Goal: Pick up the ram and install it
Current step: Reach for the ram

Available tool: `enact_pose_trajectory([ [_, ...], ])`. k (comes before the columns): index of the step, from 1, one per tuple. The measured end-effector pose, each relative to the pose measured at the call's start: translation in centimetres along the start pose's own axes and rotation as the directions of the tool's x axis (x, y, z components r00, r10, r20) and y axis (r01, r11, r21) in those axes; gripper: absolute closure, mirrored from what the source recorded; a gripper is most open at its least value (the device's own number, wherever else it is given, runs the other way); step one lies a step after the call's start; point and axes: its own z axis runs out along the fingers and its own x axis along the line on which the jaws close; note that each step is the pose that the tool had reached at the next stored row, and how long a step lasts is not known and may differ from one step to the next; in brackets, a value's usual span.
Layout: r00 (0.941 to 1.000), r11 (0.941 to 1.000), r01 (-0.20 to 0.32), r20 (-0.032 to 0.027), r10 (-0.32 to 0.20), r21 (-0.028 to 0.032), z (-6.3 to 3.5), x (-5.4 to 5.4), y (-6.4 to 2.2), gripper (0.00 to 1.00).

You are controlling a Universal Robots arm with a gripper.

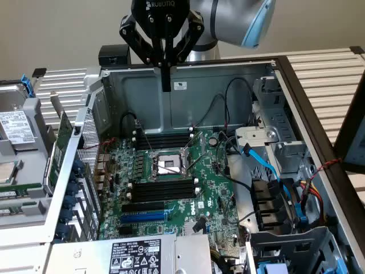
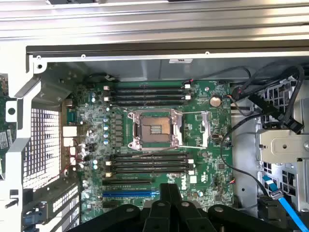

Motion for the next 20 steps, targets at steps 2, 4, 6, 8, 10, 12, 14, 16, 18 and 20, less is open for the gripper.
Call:
enact_pose_trajectory([
  [2, 1.0, 1.0, 0.0, 0.0, 0.0, 0.0, 0.0, 0.0, 0.0, 0.89],
  [4, 1.0, 1.0, 0.0, 0.0, 0.0, 0.0, 0.0, 0.0, 0.0, 0.89],
  [6, 1.0, 1.0, 0.0, -0.0001, 0.0, 0.0, 0.0, 0.0, 0.0, 0.89],
  [8, 1.0, 1.0, 0.0, 0.0, 0.0, -0.0001, 0.0, 0.0, 0.0, 0.89],
  [10, 1.0, 1.0, 0.0, 0.0, 0.0, 0.0, 0.0, 0.0, 0.0, 0.89],
  [12, 1.0, 1.0, 0.0, 0.0, 0.0, 0.0, 0.0, 0.0, 0.0, 0.89],
  [14, 1.0, 1.0, 0.0, -0.0002, 0.0, 0.0003, -0.02, 0.7, -0.05, 0.89],
  [16, 1.0, 1.0, 0.0, -0.0001, 0.0, 0.0001, -0.02, 1.6, -0.11, 0.89],
  [18, 1.0, 1.0, 0.0, -0.0001, 0.0, 0.0, -0.02, 2.5, -0.18, 0.89],
  [20, 1.0, 1.0, 0.0, 0.0, 0.0, 0.0, -0.02, 3.4, -0.24, 0.89],
])
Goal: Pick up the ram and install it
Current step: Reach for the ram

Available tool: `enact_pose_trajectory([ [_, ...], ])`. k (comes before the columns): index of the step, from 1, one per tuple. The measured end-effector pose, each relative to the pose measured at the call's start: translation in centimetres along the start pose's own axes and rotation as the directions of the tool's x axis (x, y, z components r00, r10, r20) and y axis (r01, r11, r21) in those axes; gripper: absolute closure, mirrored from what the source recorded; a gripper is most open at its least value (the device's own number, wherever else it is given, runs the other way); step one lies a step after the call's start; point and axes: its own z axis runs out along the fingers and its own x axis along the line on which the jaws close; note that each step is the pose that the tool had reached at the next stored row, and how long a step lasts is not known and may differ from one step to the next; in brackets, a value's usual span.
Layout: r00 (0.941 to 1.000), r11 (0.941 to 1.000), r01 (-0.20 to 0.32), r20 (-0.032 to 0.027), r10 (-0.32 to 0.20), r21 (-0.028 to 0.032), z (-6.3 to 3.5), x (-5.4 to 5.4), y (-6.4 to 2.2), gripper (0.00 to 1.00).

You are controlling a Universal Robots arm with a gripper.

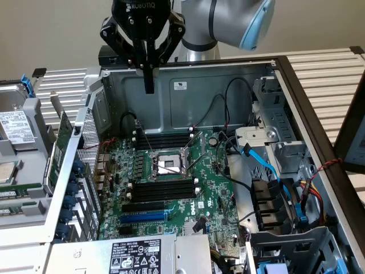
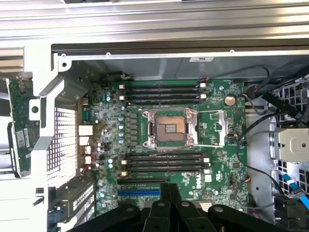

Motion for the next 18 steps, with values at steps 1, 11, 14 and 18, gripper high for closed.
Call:
enact_pose_trajectory([
  [1, 1.0, 1.0, 0.0, 0.0, 0.0, 0.0, 0.0, 0.4, -0.03, 0.89],
  [11, 1.0, 1.0, 0.0, 0.0, 0.0, 0.0, -0.02, 5.0, -0.36, 0.89],
  [14, 1.0, 1.0, 0.0, 0.0, 0.0, 0.0, -0.03, 6.3, -0.45, 0.89],
  [18, 1.0, 1.0, 0.0, 0.0, 0.0, 0.0, -0.03, 8.2, -0.59, 0.89],
])
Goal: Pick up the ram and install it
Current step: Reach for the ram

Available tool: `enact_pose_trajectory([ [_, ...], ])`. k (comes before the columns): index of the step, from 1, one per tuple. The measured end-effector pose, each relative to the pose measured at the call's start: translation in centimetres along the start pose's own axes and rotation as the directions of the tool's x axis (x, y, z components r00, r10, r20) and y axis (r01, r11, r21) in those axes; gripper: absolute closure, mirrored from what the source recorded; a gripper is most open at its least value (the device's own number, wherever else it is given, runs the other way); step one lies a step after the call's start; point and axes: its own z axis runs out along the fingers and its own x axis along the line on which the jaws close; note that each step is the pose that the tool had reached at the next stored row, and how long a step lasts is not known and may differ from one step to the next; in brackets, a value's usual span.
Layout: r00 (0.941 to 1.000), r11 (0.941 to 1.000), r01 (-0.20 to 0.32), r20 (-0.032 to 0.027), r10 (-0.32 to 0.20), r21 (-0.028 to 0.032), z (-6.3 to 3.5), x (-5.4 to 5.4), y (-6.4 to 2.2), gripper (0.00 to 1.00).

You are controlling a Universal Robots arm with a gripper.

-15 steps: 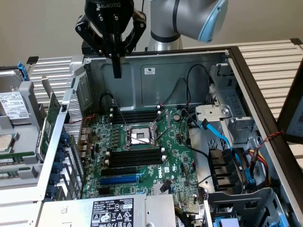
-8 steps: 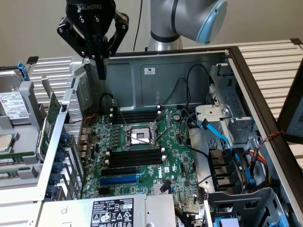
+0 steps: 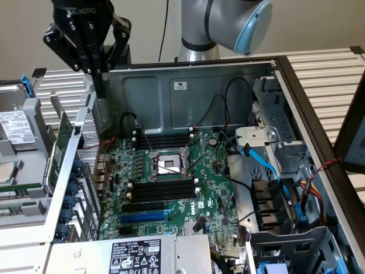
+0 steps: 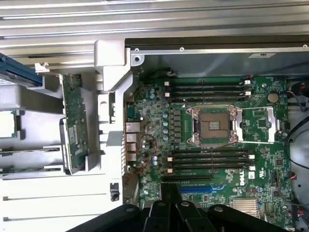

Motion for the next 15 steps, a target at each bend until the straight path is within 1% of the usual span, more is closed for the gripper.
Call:
enact_pose_trajectory([
  [15, 1.0, 1.0, 0.0, 0.0, 0.0, 0.0, -0.03, 6.8, -0.48, 0.89],
])
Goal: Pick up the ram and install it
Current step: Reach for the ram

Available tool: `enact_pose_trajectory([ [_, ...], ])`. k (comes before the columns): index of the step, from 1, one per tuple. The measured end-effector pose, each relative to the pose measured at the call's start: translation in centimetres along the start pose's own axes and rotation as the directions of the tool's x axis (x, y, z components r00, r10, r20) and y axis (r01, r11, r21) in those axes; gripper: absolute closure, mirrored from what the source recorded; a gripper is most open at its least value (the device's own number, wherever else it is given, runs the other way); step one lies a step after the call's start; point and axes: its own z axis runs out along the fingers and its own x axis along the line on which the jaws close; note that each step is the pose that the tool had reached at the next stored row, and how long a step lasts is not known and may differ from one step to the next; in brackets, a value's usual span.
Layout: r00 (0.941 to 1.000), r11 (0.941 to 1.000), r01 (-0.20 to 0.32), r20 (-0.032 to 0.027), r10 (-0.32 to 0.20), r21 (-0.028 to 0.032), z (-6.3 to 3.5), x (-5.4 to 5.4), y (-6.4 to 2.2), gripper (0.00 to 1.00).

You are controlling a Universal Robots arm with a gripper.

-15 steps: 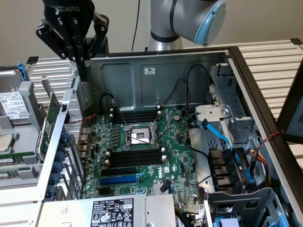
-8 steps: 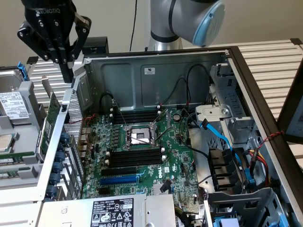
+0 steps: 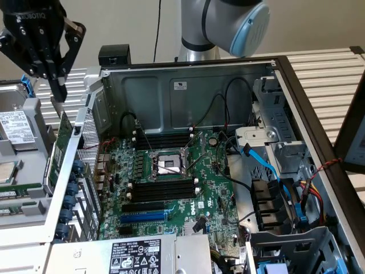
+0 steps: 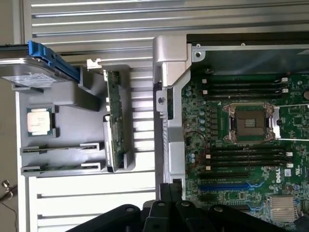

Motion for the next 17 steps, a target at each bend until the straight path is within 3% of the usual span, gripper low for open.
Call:
enact_pose_trajectory([
  [17, 1.0, 1.0, 0.0, 0.0, 0.0, 0.0, 0.37, 7.7, -0.57, 0.89],
])
